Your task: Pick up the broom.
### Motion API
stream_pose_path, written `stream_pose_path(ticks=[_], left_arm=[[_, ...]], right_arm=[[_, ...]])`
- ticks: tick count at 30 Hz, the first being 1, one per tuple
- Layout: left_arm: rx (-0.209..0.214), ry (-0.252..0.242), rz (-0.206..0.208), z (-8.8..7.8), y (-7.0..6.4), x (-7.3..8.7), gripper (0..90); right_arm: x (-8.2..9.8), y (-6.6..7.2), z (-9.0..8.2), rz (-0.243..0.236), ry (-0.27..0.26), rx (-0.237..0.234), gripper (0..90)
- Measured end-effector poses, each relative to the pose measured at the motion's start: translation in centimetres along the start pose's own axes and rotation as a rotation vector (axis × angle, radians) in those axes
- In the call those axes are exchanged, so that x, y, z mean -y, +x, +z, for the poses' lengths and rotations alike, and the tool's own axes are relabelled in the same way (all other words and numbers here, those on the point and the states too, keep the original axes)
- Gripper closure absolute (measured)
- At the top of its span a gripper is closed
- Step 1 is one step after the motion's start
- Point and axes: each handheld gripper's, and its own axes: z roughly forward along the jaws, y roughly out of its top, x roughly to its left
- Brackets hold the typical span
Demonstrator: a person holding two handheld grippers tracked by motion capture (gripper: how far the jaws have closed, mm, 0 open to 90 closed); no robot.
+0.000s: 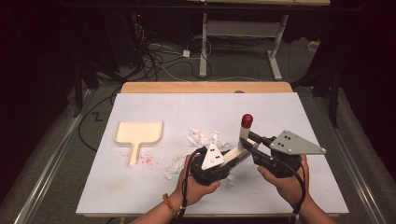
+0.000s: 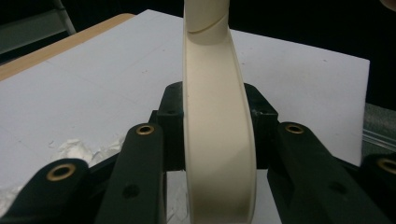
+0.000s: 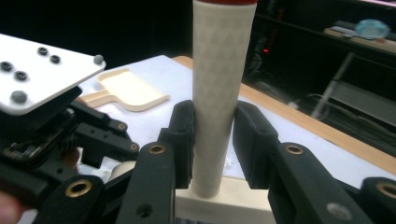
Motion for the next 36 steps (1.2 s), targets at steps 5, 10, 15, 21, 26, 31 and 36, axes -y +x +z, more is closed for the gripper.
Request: stream_pose_path(ticks=[5, 10, 15, 21, 26, 31, 36], left_arm=[[0.066, 0.034, -0.007, -1.6, 0.6, 0.5, 64.9], [0.13, 0.06, 0.041, -3.3, 1.0, 1.2, 64.9], [0.236, 0.082, 0.161, -5.4, 1.2, 2.3, 64.9], [0.339, 0.113, 0.205, -5.7, 1.4, 3.0, 64.8], [0.372, 0.132, 0.208, -5.3, 1.5, 3.3, 64.5], [0.368, 0.101, 0.193, -5.6, 1.9, 3.3, 56.8], [0.285, 0.1, 0.224, -6.1, 1.9, 3.2, 47.2]], right_arm=[[0.4, 0.0, -0.6, -0.053, -0.013, -0.113, 60.2], [1.0, 0.1, -0.9, -0.153, -0.002, -0.198, 51.4], [2.2, 0.0, 0.5, -0.252, 0.134, -0.424, 47.6], [3.9, 1.6, 3.2, -0.309, 0.293, -0.541, 45.2], [4.8, 2.6, 4.7, -0.336, 0.334, -0.658, 56.2], [5.4, 2.4, 4.9, -0.3, 0.309, -0.715, 67.5], [5.1, 2.6, 4.5, -0.32, 0.297, -0.656, 67.9]])
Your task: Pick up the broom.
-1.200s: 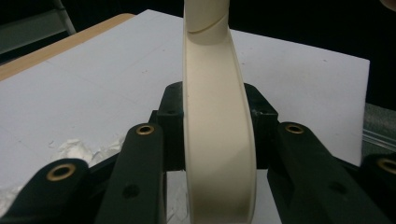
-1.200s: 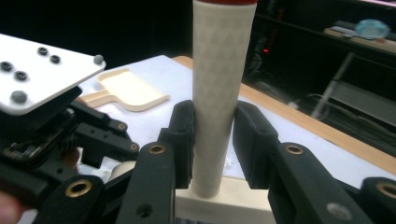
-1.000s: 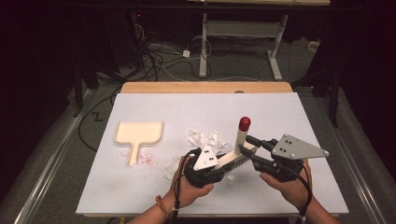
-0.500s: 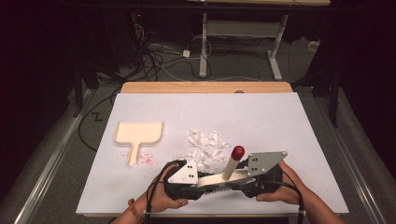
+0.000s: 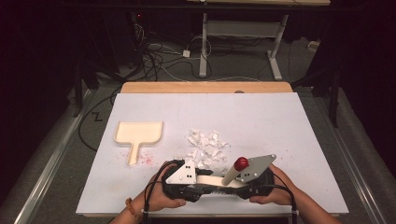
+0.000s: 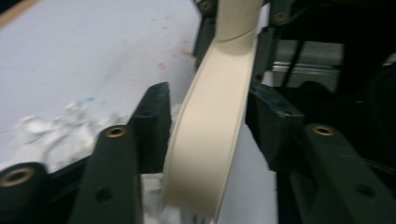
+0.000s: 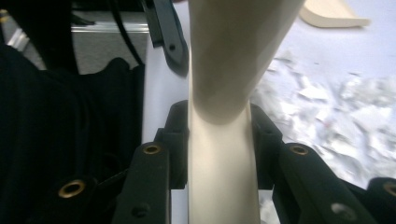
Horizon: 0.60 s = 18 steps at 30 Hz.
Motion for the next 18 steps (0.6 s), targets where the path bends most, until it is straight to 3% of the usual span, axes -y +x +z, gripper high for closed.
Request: stream_pose_path(ticks=[1, 3, 5, 6, 7, 8, 9, 10, 11, 12, 13, 15, 16, 18], left_arm=[[-0.08, 0.021, 0.008, -0.4, 0.0, 0.1, 42.8], [-0.174, 0.049, 0.008, -0.8, 0.0, 0.3, 40.3], [-0.263, 0.068, 0.018, -1.4, -0.2, 0.5, 30.2], [-0.299, 0.069, 0.019, -1.7, -0.3, 0.7, 30.1], [-0.299, 0.069, 0.019, -1.7, -0.3, 0.7, 27.3], [-0.352, 0.065, 0.003, -2.4, -0.3, 1.3, 24.0], [-0.379, 0.065, -0.005, -2.8, -0.3, 1.8, 23.0], [-0.379, 0.065, -0.005, -2.8, -0.3, 1.8, 22.1], [-0.438, 0.081, -0.017, -3.4, -0.3, 3.0, 20.3], [-0.438, 0.081, -0.017, -3.4, -0.3, 3.0, 19.2], [-0.476, 0.09, -0.05, -4.1, 0.0, 4.5, 18.9], [-0.499, 0.098, -0.067, -4.5, 0.1, 5.2, 18.2], [-0.554, 0.113, -0.101, -5.2, 0.3, 6.6, 17.7], [-0.579, 0.096, -0.147, -6.0, 0.3, 7.9, 16.5]], right_arm=[[0.0, 0.0, -0.1, 0.002, 0.001, 0.013, 67.9], [0.1, -0.2, -0.5, 0.013, 0.002, 0.053, 67.9], [0.0, -0.4, -1.0, 0.033, 0.003, 0.13, 67.9], [0.0, -0.5, -1.4, 0.042, -0.002, 0.166, 68.0], [0.0, -0.5, -1.4, 0.042, -0.002, 0.166, 68.0], [0.0, -0.9, -2.0, 0.068, -0.024, 0.204, 68.0], [0.0, -1.0, -2.3, 0.076, -0.031, 0.221, 68.0], [0.1, -1.2, -2.6, 0.08, -0.029, 0.247, 68.0], [0.0, -1.3, -2.8, 0.085, -0.015, 0.285, 68.0], [-0.1, -1.4, -3.0, 0.088, 0.002, 0.337, 67.9], [-0.1, -1.4, -3.3, 0.095, 0.015, 0.378, 68.0], [0.0, -1.8, -3.8, 0.115, 0.004, 0.401, 67.9], [0.1, -1.9, -4.1, 0.13, -0.003, 0.413, 67.9], [0.3, -2.3, -4.5, 0.148, -0.004, 0.448, 68.0]])
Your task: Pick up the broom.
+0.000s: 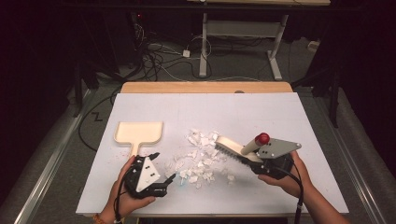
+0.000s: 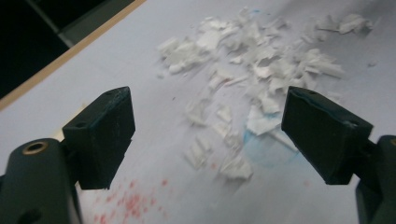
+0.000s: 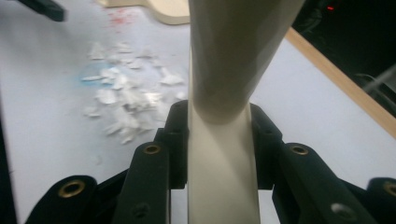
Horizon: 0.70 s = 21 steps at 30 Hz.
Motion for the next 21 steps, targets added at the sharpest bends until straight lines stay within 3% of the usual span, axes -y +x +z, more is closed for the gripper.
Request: stream_pose_path(ticks=[2, 3, 4, 8, 10, 21], left_arm=[[-0.02, 0.009, -0.01, -0.2, 0.1, 0.5, 16.5], [-0.04, 0.006, -0.049, -0.6, 0.1, 1.3, 16.5], [-0.046, 0.007, -0.061, -0.8, 0.0, 1.6, 16.5], [-0.073, 0.019, -0.059, -1.1, -0.2, 2.5, 16.3], [-0.081, 0.03, -0.069, -1.1, -0.2, 2.8, 16.3], [-0.081, 0.037, -0.071, -1.0, 0.0, 3.2, 16.3]], right_arm=[[0.1, -0.3, -0.1, 0.016, 0.001, 0.016, 67.9], [0.4, -1.1, -0.3, 0.042, -0.009, 0.04, 67.9], [0.5, -1.3, -0.4, 0.047, -0.01, 0.049, 67.9], [1.1, -2.3, -0.7, 0.062, 0.002, 0.091, 67.9], [1.7, -3.4, -0.9, 0.087, 0.006, 0.125, 67.9], [3.9, -7.1, -1.1, 0.185, 0.025, 0.219, 68.0]])
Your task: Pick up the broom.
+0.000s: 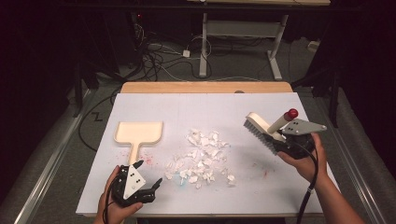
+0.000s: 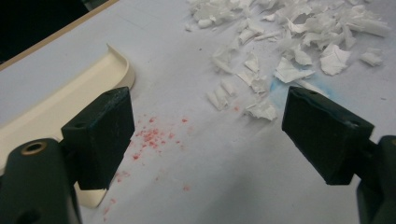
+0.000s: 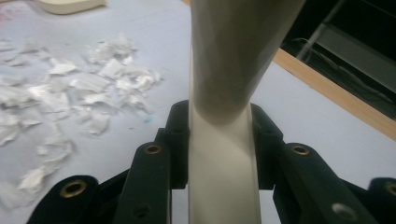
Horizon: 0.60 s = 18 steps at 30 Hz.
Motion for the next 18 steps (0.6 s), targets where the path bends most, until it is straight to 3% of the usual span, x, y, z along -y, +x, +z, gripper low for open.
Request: stream_pose_path(ticks=[9, 15, 18], left_arm=[[-0.002, 0.017, 0.014, 0.3, 0.2, 0.3, 16.3], [0.003, 0.017, 0.026, 0.3, 0.0, 0.2, 16.3], [0.013, 0.014, 0.015, 0.3, 0.1, 0.2, 16.3]], right_arm=[[0.6, -1.5, 0.4, 0.048, 0.015, 0.043, 68.0], [1.0, -2.2, 1.0, 0.043, 0.067, 0.117, 68.0], [1.2, -2.8, 0.9, 0.08, 0.06, 0.127, 67.9]])
